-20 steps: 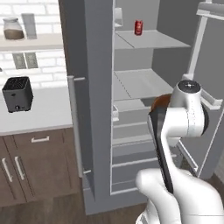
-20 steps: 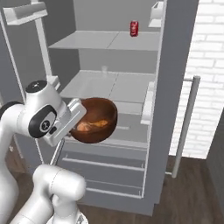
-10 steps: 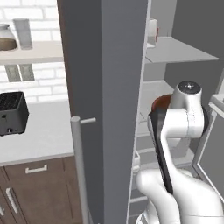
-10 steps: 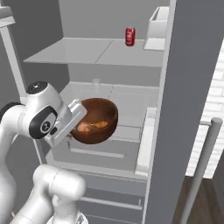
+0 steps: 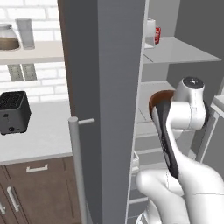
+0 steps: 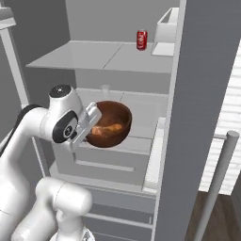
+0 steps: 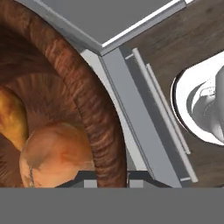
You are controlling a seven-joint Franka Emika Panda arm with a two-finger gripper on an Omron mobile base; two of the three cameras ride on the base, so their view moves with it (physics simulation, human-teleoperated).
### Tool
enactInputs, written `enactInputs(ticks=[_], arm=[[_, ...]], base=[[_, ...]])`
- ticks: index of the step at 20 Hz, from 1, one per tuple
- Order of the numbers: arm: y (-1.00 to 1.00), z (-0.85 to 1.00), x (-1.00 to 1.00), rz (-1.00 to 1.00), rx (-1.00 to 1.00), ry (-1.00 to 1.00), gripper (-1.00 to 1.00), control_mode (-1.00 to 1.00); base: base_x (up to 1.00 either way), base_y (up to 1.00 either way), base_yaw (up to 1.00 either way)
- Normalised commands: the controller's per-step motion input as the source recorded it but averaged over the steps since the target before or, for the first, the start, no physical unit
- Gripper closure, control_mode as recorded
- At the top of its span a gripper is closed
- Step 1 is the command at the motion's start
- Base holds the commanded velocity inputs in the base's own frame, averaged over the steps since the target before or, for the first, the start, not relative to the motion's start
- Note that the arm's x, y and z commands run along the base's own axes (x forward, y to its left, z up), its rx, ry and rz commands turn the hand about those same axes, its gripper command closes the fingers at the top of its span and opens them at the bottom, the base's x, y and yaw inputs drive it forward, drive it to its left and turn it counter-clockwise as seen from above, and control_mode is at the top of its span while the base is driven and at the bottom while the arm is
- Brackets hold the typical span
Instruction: Pick the chicken drumstick and onion from their plates and place them in the bowl. Then put the bowl in the fridge.
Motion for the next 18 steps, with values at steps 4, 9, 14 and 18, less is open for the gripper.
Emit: enactInputs(ticks=[4, 9, 14, 18], arm=[[0.00, -0.04, 0.94, 0.26, 0.00, 0.00, 1.00, -1.00], [-0.01, -0.10, 0.84, 0.21, 0.00, -0.02, 1.00, -1.00], [-0.05, -0.31, 0.81, 0.13, 0.00, -0.01, 1.00, -1.00], [0.00, -0.31, 0.85, 0.02, 0.00, 0.00, 1.00, -1.00]], base=[[0.00, 0.00, 0.00], [0.00, 0.00, 0.00], [0.00, 0.00, 0.00], [0.00, 0.00, 0.00]])
